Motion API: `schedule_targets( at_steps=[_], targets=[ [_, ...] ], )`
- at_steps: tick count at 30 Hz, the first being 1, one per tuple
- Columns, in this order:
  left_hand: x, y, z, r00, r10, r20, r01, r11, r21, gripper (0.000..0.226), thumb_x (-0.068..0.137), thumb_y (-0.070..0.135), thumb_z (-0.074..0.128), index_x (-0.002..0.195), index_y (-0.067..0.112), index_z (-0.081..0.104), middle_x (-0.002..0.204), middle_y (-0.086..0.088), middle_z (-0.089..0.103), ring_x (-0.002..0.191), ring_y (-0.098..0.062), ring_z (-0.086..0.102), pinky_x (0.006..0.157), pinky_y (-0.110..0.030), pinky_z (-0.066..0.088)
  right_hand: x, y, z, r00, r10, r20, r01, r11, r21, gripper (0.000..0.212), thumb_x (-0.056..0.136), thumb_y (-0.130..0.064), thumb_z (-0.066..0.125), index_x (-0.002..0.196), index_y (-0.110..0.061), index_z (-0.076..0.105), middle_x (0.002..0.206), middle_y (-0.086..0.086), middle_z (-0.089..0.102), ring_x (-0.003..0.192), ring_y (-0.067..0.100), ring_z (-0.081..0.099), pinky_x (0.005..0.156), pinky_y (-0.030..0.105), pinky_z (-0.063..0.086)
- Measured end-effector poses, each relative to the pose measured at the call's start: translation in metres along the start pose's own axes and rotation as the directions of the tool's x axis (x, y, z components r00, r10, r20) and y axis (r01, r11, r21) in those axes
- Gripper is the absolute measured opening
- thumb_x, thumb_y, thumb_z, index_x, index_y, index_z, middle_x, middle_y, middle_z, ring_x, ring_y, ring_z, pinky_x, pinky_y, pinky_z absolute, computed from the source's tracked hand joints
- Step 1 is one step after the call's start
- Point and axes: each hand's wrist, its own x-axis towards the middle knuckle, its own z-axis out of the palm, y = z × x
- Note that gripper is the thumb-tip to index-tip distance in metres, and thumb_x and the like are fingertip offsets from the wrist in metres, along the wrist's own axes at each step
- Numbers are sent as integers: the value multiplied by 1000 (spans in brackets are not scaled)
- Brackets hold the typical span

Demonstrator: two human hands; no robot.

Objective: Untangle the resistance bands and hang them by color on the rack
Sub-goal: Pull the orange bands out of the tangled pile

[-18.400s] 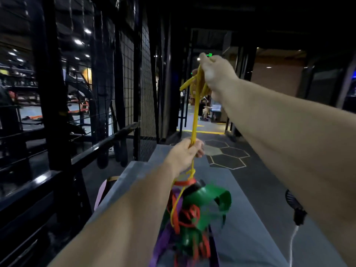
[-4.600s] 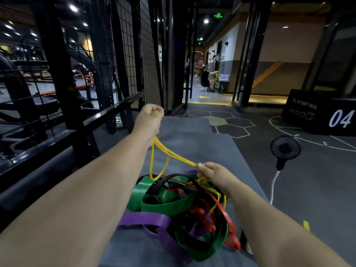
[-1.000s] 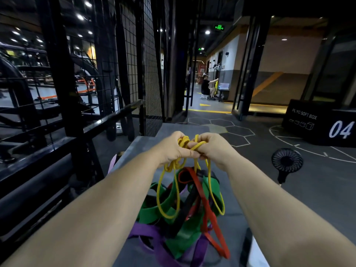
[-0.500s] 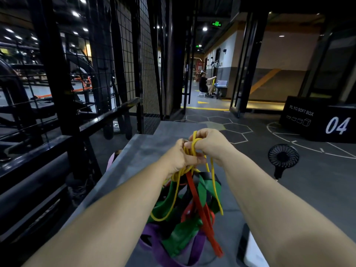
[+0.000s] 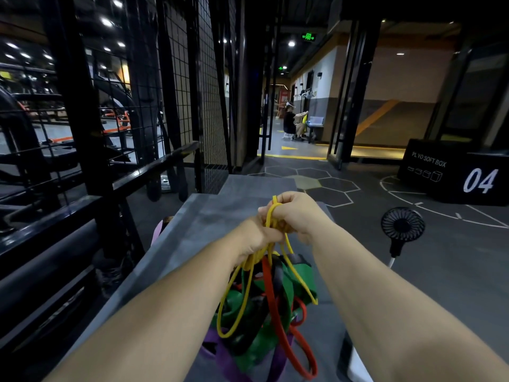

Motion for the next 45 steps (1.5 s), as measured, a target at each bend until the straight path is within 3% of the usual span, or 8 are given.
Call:
schedule_targets(
  at_steps=[4, 11, 19, 23, 31, 37, 41, 45],
  targets=[
    [0, 1, -10, 998, -48, -41, 49, 998, 26, 8, 74, 21, 66, 80, 20, 71, 80, -4, 65, 73, -17, 57, 73, -34, 50, 2, 3, -12, 1000, -25, 11, 26, 996, -90, 29, 65, -16, 86, 79, 1, 68, 85, 12, 73, 78, 16, 62, 73, 36, 55],
    [-3, 3, -30, 989, -121, -81, 114, 989, -93, 10, 90, 25, 63, 85, 17, 64, 69, -2, 54, 67, -21, 52, 73, -35, 43, 0, 37, -32, 944, 228, 238, -141, 933, -332, 22, 89, -17, 67, 107, -28, 63, 111, -6, 65, 112, 14, 55, 91, 34, 44],
    [-11, 13, -37, 996, -85, -25, 75, 961, -266, 9, 97, 17, 54, 88, 15, 55, 76, -6, 56, 62, -13, 64, 53, -30, 56, -6, 65, -8, 955, 185, 230, -51, 871, -489, 37, 88, -45, 66, 115, -19, 65, 110, -3, 66, 105, 13, 60, 95, 27, 45],
    [-12, 15, -41, 998, -52, -36, 41, 965, -259, 10, 97, 20, 55, 88, 16, 55, 77, -5, 56, 76, -17, 63, 58, -35, 56, -6, 64, -3, 934, 271, 234, -175, 916, -362, 81, 51, -80, 70, 107, -21, 69, 111, 1, 70, 106, 20, 65, 101, 42, 47],
    [-14, 14, -38, 999, -36, 22, 37, 998, -45, 9, 96, 26, 57, 104, 21, 58, 81, -8, 62, 75, -17, 64, 73, -43, 55, -6, 67, 6, 938, 260, 229, -187, 937, -296, 66, 57, -52, 85, 108, -17, 61, 100, 1, 65, 101, 18, 60, 91, 36, 48],
    [-11, 20, -44, 996, 75, -54, -61, 970, 234, 18, 94, 39, 57, 109, 27, 55, 95, -3, 65, 88, -15, 63, 71, -27, 51, 2, 65, -2, 979, 104, 177, -71, 980, -186, 47, 64, -12, 89, 96, -19, 55, 90, 5, 58, 74, 16, 54, 63, 23, 40],
    [-7, 19, -51, 992, 81, -97, -48, 952, 302, 22, 89, 47, 60, 103, 30, 58, 107, -9, 68, 102, -24, 64, 92, -46, 51, 5, 61, -14, 985, 86, 147, -61, 984, -166, 54, 58, -15, 89, 99, -26, 56, 108, 14, 67, 99, 30, 65, 88, 37, 50],
    [-7, 9, -48, 997, 46, -56, -25, 942, 334, 22, 94, 39, 57, 111, 25, 58, 109, -4, 69, 105, -19, 63, 95, -36, 46, 3, 69, -16, 981, 68, 181, -23, 970, -241, 54, 48, -22, 80, 96, -27, 57, 93, 6, 64, 86, 20, 61, 88, 43, 50]
  ],
)
